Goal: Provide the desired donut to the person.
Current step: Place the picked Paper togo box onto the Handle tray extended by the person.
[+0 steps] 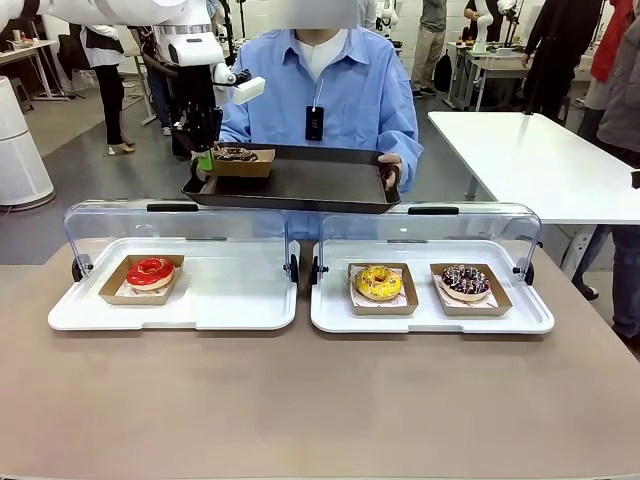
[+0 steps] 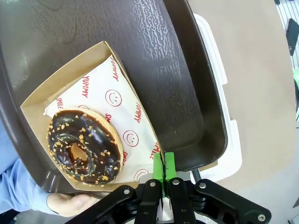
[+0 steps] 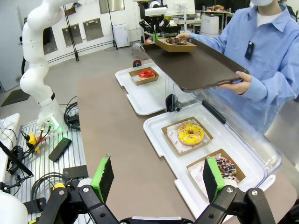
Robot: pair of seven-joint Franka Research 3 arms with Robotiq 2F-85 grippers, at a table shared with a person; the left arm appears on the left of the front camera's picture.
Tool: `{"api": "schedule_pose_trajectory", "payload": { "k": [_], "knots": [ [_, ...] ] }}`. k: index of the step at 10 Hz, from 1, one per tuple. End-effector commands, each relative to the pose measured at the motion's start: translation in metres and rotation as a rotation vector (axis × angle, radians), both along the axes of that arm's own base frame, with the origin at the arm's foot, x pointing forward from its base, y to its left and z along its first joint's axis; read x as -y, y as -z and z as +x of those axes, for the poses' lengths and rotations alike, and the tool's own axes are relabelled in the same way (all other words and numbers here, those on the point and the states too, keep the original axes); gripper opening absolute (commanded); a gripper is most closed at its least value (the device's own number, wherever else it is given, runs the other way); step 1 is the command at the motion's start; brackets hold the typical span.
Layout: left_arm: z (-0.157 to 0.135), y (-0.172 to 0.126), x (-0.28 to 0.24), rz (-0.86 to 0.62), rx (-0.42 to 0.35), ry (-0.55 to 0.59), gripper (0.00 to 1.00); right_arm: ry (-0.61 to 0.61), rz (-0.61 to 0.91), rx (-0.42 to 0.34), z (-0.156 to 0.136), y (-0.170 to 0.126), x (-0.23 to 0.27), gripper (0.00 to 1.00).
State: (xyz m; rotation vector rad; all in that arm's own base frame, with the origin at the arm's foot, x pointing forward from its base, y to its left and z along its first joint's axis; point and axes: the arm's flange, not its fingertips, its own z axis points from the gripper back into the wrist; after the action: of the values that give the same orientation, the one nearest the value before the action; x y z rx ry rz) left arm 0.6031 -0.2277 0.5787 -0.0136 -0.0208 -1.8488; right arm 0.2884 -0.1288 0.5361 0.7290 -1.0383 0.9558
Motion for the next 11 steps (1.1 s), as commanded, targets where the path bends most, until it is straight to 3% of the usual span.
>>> {"api": "schedule_pose_trajectory", "payload": {
  "k": [1,3,4,5,6,8,11],
  "knots": [
    [0.0015,0.0016,-0.0023,0.024,-0.012,0.018,0.01,-0.005,0.023,0.023,0.0029,-0.002,0.0007,1.0],
    [0.003,0.0035,-0.0019,0.031,-0.022,0.022,0.01,-0.005,0.023,0.023,0.0029,-0.002,0.0007,1.0],
    [0.0024,0.0049,-0.0019,0.03,-0.022,0.017,0.18,-0.005,0.023,0.023,0.0029,-0.002,0.0007,1.0],
    [0.0033,0.0041,-0.0023,0.026,-0.024,0.015,0.29,-0.005,0.023,0.023,0.0029,-0.002,0.0007,1.0],
    [0.0041,0.0025,-0.0022,0.025,-0.026,0.014,0.73,-0.005,0.023,0.023,0.0029,-0.002,0.0007,1.0],
    [0.0012,0.0012,-0.0022,0.019,-0.02,0.007,1.0,-0.005,0.023,0.023,0.0029,-0.002,0.0007,1.0],
    [0.0013,0.0003,-0.0028,0.018,-0.021,0.004,1.0,-0.005,0.023,0.023,0.0029,-0.002,0.0007,1.0]
  ]
}}
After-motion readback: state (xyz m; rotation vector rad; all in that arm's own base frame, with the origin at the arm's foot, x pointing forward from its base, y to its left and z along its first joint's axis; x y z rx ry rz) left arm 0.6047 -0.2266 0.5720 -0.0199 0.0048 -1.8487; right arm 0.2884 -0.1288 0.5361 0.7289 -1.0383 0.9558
